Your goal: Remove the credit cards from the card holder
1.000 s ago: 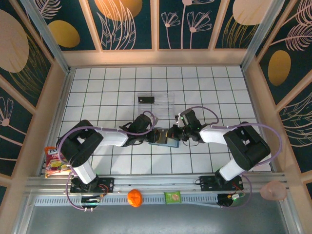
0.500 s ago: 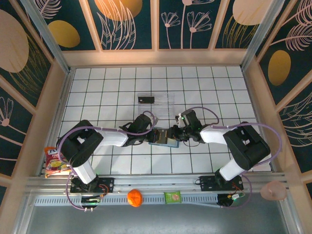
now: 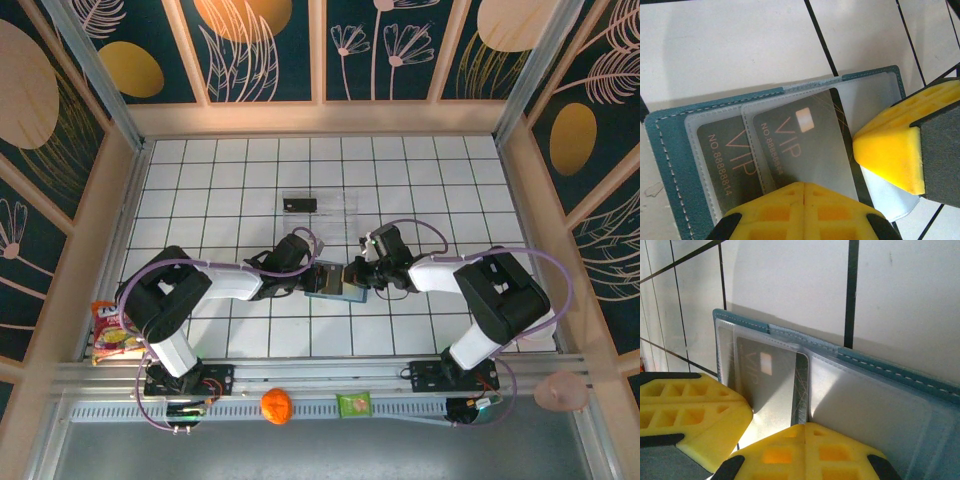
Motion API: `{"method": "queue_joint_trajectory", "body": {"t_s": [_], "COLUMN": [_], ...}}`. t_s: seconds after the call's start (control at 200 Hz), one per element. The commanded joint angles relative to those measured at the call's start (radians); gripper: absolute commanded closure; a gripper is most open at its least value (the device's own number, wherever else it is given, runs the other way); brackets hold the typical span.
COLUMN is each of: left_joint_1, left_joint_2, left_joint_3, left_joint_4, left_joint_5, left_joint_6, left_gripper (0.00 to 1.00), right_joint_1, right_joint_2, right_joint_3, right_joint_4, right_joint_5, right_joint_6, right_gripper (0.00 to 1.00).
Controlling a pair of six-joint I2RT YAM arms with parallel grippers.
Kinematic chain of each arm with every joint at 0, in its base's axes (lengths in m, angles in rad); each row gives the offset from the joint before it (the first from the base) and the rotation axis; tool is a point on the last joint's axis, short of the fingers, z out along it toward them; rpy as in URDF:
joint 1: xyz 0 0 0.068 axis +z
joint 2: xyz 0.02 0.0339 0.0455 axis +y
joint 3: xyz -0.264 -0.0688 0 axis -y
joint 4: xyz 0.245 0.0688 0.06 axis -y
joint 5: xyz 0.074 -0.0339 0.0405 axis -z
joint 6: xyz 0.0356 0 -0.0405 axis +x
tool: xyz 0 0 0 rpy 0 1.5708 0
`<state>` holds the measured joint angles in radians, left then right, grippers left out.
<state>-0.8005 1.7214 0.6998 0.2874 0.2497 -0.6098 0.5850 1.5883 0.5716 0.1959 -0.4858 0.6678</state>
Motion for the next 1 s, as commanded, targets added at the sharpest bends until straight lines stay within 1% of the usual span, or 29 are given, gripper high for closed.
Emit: {"method": "queue_joint_trajectory", "body": {"t_s": [0.0,0.22,0.32,0.36,0.465,0.535,0.601,0.616,0.691,0.756,0.821,0.901,0.991], "left_joint_1": [0.005,0.005,0.004,0.004,0.004,0.004,0.004,0.005,0.005,0.005,0.005,0.004,0.005], "left_joint_2": [0.027,0.019,0.007,0.002,0.002,0.004,-0.002,-0.032,-0.082,-0.108,-0.101,-0.076,-0.089], "left_joint_3": [-0.032,-0.037,-0.037,-0.037,-0.034,-0.033,-0.039,-0.041,-0.050,-0.054,-0.054,-0.053,-0.061], "left_joint_4": [-0.105,-0.097,-0.093,-0.091,-0.093,-0.093,-0.093,-0.091,-0.099,-0.105,-0.110,-0.108,-0.086], "left_joint_5": [-0.047,-0.052,-0.056,-0.058,-0.064,-0.061,-0.065,-0.068,-0.098,-0.120,-0.133,-0.142,-0.134], "left_joint_6": [0.002,0.000,0.000,0.001,0.000,-0.001,-0.002,-0.002,-0.001,0.004,0.005,0.001,-0.001], "left_gripper": [0.93,0.92,0.89,0.88,0.87,0.85,0.82,0.81,0.78,0.78,0.78,0.82,0.82], "right_joint_1": [0.010,-0.021,-0.024,-0.024,-0.013,0.017,0.036,0.036,0.038,0.038,0.038,0.038,0.037], "right_joint_2": [-0.035,-0.129,-0.160,-0.169,-0.147,-0.122,-0.104,-0.100,-0.081,-0.067,-0.052,-0.041,-0.046], "right_joint_3": [-0.009,0.014,0.028,0.027,0.038,0.058,0.073,0.074,0.070,0.068,0.072,0.080,0.086], "right_joint_4": [-0.049,-0.185,-0.226,-0.219,-0.168,-0.151,-0.148,-0.149,-0.127,-0.109,-0.105,-0.104,-0.109], "right_joint_5": [0.051,0.118,0.136,0.125,0.037,0.038,0.060,0.063,0.066,0.068,0.078,0.083,0.087], "right_joint_6": [-0.015,-0.071,-0.086,-0.084,-0.068,-0.053,-0.041,-0.038,-0.020,-0.008,-0.002,-0.002,-0.006], "right_gripper": [1.00,1.00,1.00,1.00,1.00,0.91,0.86,0.85,0.82,0.79,0.77,0.76,0.76]}}
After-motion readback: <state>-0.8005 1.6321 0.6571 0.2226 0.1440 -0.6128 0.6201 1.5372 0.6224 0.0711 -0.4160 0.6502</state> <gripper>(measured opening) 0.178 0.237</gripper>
